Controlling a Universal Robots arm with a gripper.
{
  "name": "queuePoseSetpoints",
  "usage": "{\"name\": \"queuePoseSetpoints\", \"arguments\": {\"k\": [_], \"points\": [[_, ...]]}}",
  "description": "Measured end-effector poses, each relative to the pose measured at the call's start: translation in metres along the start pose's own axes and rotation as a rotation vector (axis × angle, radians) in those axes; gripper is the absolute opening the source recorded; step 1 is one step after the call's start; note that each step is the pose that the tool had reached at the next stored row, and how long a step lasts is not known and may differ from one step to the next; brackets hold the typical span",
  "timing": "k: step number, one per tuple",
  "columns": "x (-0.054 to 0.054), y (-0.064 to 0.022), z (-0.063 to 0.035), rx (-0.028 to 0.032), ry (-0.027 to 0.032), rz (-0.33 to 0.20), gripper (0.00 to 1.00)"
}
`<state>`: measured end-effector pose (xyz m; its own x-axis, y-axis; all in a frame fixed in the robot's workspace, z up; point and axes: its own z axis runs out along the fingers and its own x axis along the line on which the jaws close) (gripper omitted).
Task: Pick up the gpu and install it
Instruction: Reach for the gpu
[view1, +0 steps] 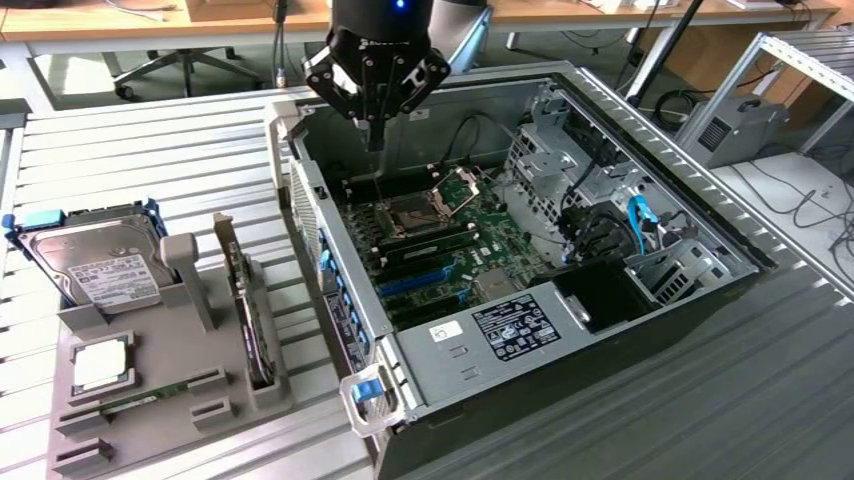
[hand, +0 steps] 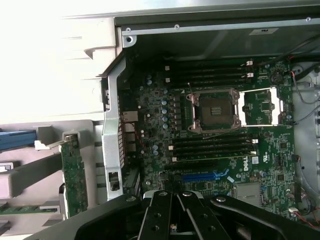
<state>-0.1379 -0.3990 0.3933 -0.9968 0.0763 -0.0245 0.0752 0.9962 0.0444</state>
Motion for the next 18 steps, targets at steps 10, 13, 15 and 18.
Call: {"name": "queuePoseSetpoints", "arguments": {"k": [10,13,15,18], "points": [[0.0034,-0.0003,-0.0001,0.0,0.0,0.0,0.11],[0.0039,-0.0003,-0.0001,0.0,0.0,0.0,0.11],[0.0043,-0.0003,-0.0001,0.0,0.0,0.0,0.11],[0.0051,-0.0004,-0.0001,0.0,0.0,0.0,0.11]]}}
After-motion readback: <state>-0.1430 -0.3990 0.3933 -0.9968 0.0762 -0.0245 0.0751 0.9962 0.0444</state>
